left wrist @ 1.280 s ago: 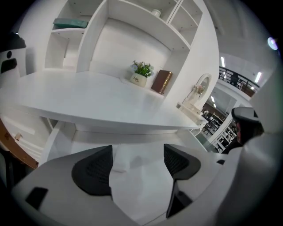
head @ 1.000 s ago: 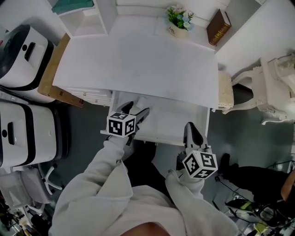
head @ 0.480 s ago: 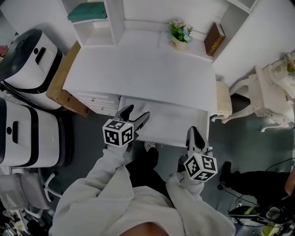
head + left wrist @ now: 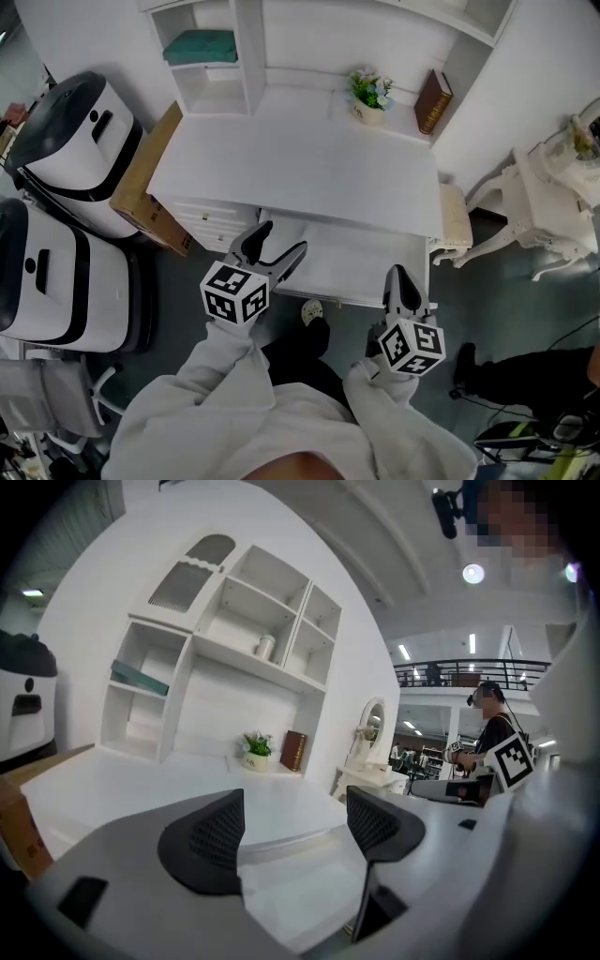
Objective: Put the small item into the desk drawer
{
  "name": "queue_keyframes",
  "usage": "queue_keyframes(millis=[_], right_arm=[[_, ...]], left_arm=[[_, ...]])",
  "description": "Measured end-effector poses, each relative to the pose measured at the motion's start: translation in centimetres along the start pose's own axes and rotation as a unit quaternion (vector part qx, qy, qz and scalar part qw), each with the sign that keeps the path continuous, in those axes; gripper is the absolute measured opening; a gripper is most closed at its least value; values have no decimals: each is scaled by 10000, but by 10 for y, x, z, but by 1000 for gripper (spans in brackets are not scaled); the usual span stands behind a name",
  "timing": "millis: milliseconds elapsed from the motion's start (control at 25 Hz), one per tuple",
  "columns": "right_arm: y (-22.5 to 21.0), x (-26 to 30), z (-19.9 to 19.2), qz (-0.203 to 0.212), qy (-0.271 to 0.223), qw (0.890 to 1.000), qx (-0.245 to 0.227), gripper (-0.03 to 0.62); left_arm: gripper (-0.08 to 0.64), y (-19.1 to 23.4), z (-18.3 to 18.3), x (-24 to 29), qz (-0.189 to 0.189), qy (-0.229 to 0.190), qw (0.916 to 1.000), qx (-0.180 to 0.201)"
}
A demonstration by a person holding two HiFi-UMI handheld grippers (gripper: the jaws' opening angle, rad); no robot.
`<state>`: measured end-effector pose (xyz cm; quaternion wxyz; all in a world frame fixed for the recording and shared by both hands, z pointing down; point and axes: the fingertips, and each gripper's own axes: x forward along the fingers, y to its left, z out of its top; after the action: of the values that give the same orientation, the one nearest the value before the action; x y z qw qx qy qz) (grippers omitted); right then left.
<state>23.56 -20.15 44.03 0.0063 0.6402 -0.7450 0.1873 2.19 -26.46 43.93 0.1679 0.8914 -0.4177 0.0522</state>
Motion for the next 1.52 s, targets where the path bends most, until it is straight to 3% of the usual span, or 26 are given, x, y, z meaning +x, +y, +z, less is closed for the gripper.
queue_keyframes(millis=[360, 520, 760, 840, 1160, 1520], right_arm=[[14, -31, 9, -96, -255, 9994, -233, 37], [23, -39, 9, -44, -312, 9991, -277, 37], [30, -46, 8, 47, -363, 9988, -332, 37], [31, -49, 8, 77, -382, 9982, -464, 37], [38, -56, 13, 152, -454, 9963, -717, 35], [38, -54, 12, 173, -440, 9965, -695, 35]], left_arm=[[352, -15, 23, -51, 127, -503, 9969, 599], [291, -12, 21, -65, 308, -563, 9960, 624], [60, -1, 15, -81, 782, -584, 9936, 575], [23, 0, 10, -82, 877, -493, 9931, 605], [15, -6, 5, -84, 738, -394, 9942, 682], [15, -9, 0, -79, 609, -303, 9950, 730]])
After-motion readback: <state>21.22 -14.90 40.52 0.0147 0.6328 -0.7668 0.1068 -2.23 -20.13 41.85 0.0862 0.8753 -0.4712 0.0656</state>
